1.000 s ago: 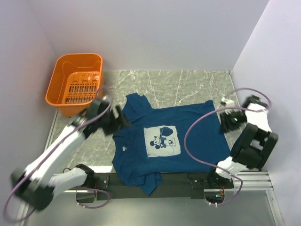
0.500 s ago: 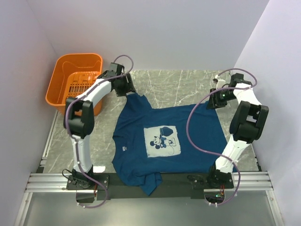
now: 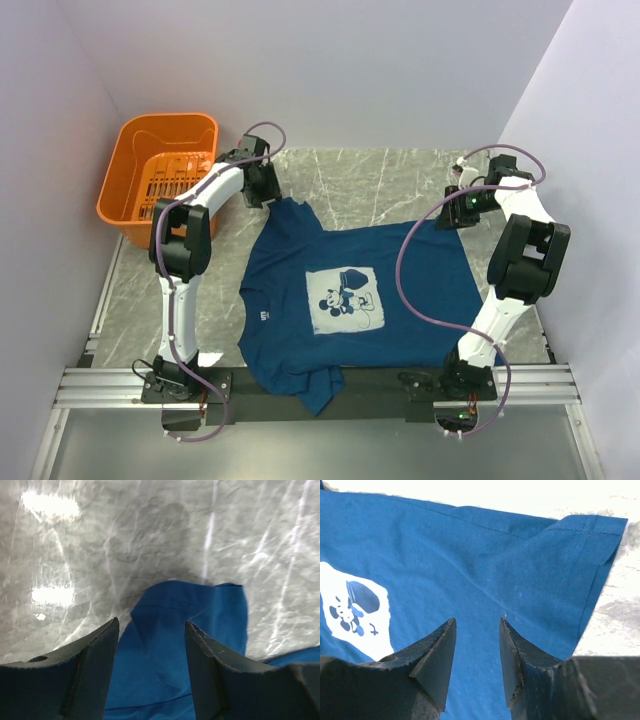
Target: Fold and stack the t-shirts
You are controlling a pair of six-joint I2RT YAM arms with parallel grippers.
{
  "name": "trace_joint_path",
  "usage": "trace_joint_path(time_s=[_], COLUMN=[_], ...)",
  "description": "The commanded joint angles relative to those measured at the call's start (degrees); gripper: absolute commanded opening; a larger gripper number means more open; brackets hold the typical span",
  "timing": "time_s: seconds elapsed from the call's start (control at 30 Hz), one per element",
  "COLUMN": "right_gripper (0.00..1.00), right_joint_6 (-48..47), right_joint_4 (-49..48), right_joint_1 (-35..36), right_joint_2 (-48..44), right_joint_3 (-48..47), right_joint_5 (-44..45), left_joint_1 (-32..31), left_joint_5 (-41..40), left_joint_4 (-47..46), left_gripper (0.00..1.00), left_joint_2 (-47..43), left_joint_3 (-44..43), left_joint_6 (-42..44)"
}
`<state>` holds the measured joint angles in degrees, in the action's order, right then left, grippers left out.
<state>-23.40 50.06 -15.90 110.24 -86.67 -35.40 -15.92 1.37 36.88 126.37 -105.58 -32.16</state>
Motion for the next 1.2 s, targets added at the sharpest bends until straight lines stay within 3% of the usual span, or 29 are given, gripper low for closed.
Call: trace_joint_path(time_s=[0.0,0.13,0.23,0.4,0.63,0.8,0.83,0.9,0.93,0.97,1.17], right_gripper=[0.47,0.47,0.47,0.47,0.47,0.47,0.47,0.47,0.47,0.47,0.47], right_joint_6=[1.3,2.0,2.5,2.7,2.2,1.3,1.1,0.8,0.6,0.7,1.1], right_joint_4=[-1.5,-1.6,-1.9,-2.3,-3.4,-3.7,-3.7,-3.6,-3.5,-3.5,-3.4], right_joint_1=[-0.1,-0.2,-0.1,-0.2,-0.2,-0.3,-0.3,-0.3,-0.3,-0.3,-0.1], right_joint_2=[-0.9,-0.9,-1.2,-2.3,-4.9,-6.4,-6.7,-6.8,-6.7,-6.7,-6.8], right_joint_3=[-0.3,0.0,0.3,1.5,5.3,7.5,7.9,8.2,8.4,8.4,8.6], right_joint_5=[-2.0,-3.1,-3.9,-4.5,-4.2,-3.3,-3.2,-3.0,-3.1,-3.1,-3.8], left_joint_1=[0.0,-0.1,-0.2,-0.8,-6.3,-13.7,-16.3,-18.9,-21.3,-22.4,-23.1], left_joint_5=[-1.9,2.6,3.7,6.3,14.7,12.8,12.7,11.7,10.4,6.3,-8.1], left_joint_4=[-0.2,-0.7,-1.6,-6.8,-11.5,-12.7,-12.5,-12.0,-11.5,-11.1,-15.3], left_gripper=[0.61,0.57,0.48,0.01,0.01,0.01,0.04,0.21,0.30,0.47,0.76], left_joint_2=[-2.6,0.3,0.9,-2.2,-5.9,-11.5,-13.3,-15.1,-16.8,-17.7,-30.6], left_joint_3=[1.6,0.8,0.6,2.7,6.5,14.1,16.8,19.8,22.3,23.6,31.7], left_joint_6=[0.3,0.3,-0.1,1.3,9.6,16.0,18.2,20.1,21.3,21.4,13.4])
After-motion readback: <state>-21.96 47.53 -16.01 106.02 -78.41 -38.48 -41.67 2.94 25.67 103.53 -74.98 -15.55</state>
